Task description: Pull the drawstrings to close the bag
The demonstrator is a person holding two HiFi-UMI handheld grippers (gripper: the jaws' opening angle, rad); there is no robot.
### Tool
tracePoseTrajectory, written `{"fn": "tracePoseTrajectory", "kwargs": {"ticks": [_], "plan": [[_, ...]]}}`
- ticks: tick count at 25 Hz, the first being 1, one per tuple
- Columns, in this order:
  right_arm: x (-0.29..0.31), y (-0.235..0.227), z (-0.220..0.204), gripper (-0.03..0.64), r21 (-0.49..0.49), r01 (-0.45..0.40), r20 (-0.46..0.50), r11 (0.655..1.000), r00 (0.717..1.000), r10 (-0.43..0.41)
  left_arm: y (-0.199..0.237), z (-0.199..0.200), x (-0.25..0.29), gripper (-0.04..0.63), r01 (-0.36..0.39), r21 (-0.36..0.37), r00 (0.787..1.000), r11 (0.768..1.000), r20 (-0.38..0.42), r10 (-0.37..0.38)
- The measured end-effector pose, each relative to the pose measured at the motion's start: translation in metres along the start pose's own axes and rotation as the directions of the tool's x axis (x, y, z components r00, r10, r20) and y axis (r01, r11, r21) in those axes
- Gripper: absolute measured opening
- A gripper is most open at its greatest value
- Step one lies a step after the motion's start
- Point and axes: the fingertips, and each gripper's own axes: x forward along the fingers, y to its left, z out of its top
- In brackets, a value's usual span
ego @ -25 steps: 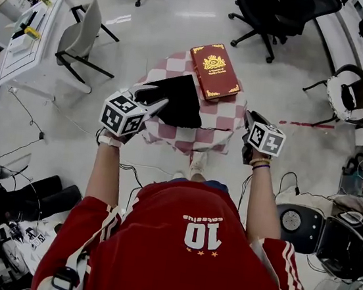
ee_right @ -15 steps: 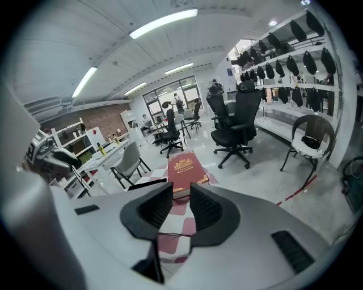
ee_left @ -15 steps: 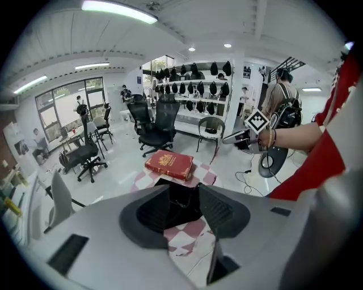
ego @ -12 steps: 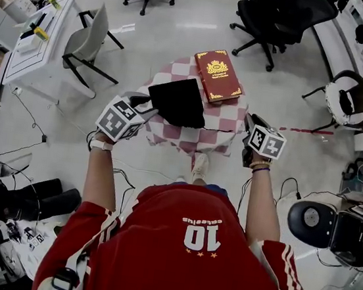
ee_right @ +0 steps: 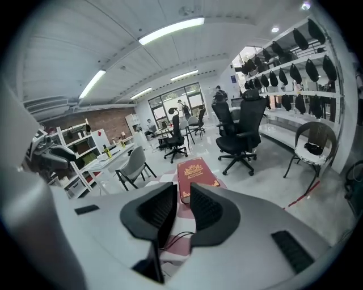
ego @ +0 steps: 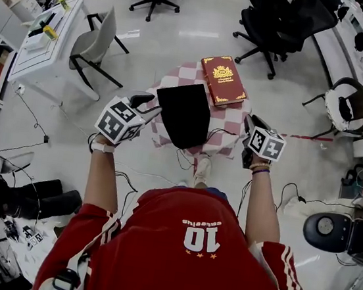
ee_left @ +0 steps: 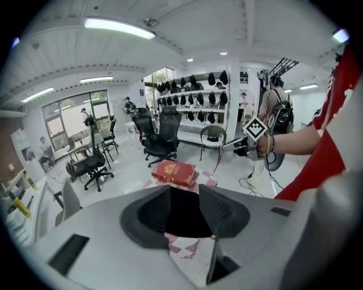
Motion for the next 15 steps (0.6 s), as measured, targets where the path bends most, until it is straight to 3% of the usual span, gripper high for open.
{"fn": "tracePoseTrajectory", "kwargs": {"ticks": [7,15], "plan": [[-0.017,0.025,0.013,0.087,-0.043,-0.005,0.044,0.999,0.999,0.007,0.012,0.017,-0.023,0.155,-0.086,-0.099,0.974,0.991,0.198,0.105],[-0.045,0.037,0.027,0.087,-0.072,0.003,0.097,0.997,0.995,0.004,0.009,0.038,-0.040,0.153,-0.090,-0.216,0.907,0.972,0.386,0.170]]}}
